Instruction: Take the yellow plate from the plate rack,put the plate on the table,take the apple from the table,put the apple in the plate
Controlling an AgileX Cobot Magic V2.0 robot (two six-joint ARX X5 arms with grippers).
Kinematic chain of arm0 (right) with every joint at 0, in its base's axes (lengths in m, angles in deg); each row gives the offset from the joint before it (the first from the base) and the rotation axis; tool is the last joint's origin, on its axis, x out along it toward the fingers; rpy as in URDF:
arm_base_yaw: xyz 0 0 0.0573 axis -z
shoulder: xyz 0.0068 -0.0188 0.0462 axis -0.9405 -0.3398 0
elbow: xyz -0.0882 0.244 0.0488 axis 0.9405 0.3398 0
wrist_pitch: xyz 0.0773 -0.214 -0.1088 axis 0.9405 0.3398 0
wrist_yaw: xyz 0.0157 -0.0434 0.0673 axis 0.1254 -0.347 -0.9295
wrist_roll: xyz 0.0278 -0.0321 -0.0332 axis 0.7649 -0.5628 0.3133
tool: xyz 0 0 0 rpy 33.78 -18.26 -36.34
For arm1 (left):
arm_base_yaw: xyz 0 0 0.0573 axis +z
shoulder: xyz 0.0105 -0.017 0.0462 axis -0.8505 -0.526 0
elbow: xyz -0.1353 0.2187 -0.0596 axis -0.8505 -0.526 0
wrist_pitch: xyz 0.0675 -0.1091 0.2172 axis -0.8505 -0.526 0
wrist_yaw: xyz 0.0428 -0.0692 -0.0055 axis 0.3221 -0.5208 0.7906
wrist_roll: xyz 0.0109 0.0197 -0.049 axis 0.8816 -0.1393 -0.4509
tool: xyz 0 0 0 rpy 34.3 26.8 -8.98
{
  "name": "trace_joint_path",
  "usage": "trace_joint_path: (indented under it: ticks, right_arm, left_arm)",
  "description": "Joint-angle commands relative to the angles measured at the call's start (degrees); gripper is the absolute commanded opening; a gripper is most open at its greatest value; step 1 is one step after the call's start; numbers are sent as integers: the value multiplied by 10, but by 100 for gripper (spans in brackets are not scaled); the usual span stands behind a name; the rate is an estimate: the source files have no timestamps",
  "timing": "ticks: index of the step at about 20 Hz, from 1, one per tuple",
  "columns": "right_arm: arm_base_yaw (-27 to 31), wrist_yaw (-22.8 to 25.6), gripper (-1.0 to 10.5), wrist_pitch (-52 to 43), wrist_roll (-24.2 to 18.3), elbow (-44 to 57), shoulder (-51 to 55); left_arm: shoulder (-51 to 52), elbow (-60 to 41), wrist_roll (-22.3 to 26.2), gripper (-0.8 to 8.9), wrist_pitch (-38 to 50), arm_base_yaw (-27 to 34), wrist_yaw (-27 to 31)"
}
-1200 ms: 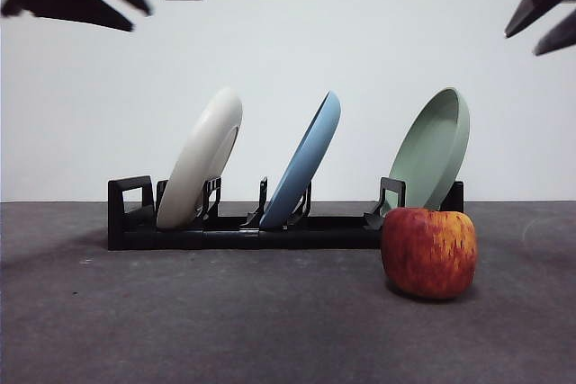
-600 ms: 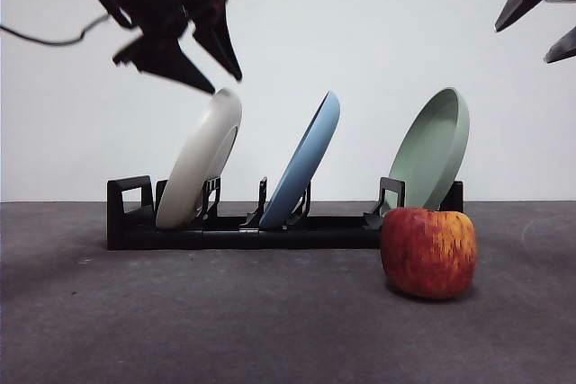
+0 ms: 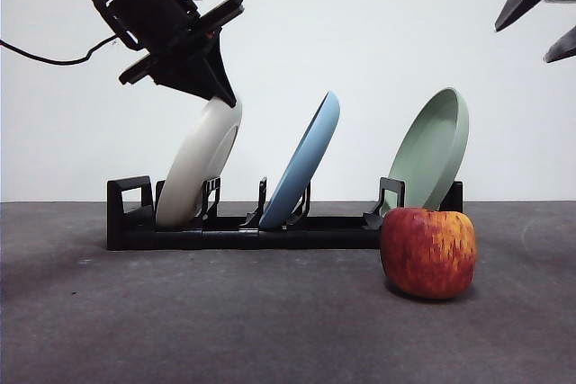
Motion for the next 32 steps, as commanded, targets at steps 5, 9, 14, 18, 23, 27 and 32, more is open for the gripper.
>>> trace_joint_path:
  ticks: [5,9,14,18,23,27,32]
  right_arm:
    - [0,1,314,-3,-5,-2,-1]
    - [0,1,314,-3,-5,-2,-1]
    - [0,1,314,-3,-5,-2,-1]
    - [0,1,314,-3,-5,-2,-1]
    - [0,3,314,-3,-5,-2,-1]
    - [0,3,314,-3,-5,-2,-1]
    - [0,3,314,-3,-5,-2,-1]
  left_arm:
    - [75,3,20,-8,-42,-10,6]
    - [161,3,53,-8,-108,-35,6]
    - [276,3,90,-8,-222,-88,7]
    - [329,3,100,-8,-329,-153,13]
    - [318,0,92,-8,-383,-289,151]
    - [284,-41,61,-9,-365,-362,244]
    - [222,-155,45,-9,-248,-381,251]
